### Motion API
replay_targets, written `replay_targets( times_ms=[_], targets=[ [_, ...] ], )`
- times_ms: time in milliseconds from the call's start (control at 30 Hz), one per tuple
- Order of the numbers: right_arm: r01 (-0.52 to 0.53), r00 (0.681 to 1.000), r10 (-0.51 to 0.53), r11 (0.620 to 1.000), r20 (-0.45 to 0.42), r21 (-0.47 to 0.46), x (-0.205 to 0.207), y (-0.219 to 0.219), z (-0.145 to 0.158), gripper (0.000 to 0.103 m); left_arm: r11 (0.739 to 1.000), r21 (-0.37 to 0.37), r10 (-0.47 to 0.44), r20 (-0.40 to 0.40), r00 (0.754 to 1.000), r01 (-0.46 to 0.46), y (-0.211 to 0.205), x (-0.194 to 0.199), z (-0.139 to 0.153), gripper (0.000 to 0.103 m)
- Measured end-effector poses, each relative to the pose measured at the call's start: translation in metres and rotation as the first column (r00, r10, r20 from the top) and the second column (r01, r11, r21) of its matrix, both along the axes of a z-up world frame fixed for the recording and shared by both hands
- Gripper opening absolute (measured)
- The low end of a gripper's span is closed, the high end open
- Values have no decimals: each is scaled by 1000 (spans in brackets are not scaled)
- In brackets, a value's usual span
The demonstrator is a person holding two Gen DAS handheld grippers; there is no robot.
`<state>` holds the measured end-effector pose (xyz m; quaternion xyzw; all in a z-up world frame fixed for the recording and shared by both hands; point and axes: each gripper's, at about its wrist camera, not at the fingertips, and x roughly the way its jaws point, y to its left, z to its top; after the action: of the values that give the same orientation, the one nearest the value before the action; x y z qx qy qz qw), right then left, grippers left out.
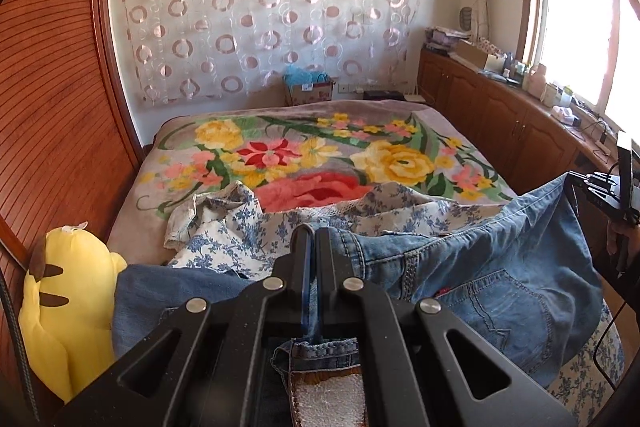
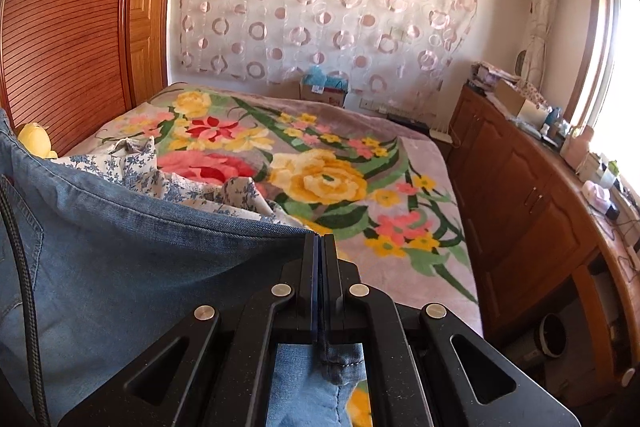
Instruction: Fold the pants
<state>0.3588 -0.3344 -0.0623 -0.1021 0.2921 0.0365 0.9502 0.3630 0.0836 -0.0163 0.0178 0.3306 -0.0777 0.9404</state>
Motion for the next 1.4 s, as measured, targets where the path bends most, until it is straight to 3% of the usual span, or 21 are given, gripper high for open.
replay_targets(
  times_ms=[433, 900, 1100, 1167, 1367, 1400],
  targets=[
    [-1, 999, 5, 996, -38, 93, -1, -12, 5, 1, 999, 36, 2, -10, 1000, -2, -8, 7, -8, 2],
    [18, 1000, -15, 993, -27, 116, -9, -9, 6, 5, 998, 59, 25, 1, 1000, -25, -12, -9, -5, 3],
    [21, 1000, -20, 993, -13, 116, -17, -1, 7, 7, 994, 94, 48, 20, 999, -50, -13, -17, 0, 8],
    [22, 1000, -21, 992, -9, 125, -21, -1, 8, 8, 994, 93, 49, 24, 999, -51, -14, -21, 2, 10],
    [8, 1000, -10, 990, 10, 144, -43, 7, 12, 8, 997, 68, 34, 32, 999, -36, -18, -37, 5, 30],
    [3, 1000, -5, 989, 15, 149, -49, 10, 14, 8, 997, 65, 30, 31, 999, -32, -20, -40, 4, 42]
  ],
)
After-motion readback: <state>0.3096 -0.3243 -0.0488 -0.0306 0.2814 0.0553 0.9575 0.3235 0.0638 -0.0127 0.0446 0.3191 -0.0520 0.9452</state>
